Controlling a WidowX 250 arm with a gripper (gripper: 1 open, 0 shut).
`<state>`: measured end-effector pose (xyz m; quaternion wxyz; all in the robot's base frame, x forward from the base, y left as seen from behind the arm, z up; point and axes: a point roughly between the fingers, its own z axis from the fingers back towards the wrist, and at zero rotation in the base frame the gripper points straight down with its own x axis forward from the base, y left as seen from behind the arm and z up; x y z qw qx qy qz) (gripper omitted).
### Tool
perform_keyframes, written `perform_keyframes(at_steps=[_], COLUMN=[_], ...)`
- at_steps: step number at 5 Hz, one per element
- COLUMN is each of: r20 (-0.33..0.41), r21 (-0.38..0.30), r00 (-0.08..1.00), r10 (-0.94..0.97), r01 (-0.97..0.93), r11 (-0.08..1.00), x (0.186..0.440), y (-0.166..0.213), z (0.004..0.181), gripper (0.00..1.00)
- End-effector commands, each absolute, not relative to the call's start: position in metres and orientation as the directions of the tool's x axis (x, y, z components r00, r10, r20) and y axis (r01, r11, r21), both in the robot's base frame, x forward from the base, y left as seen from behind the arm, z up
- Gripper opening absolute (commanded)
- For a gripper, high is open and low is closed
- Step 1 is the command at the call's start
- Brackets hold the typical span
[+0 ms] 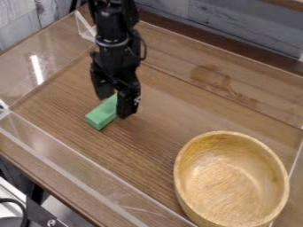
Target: Put the green block in the brown bowl
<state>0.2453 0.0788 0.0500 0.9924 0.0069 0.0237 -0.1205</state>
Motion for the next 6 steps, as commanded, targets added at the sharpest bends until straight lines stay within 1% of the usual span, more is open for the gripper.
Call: perform_keyframes(at_steps=[1, 6], r20=[-0.018, -0.016], r21=[0.025, -0.008], r00=[0.971, 0.970], r10=[-0.237, -0.243], r01=[0.237, 0.243], r11=[0.971, 0.970], x=[0.250, 0.255], y=[0.085, 0.092], z=[0.051, 0.023], gripper=[1.00, 1.00])
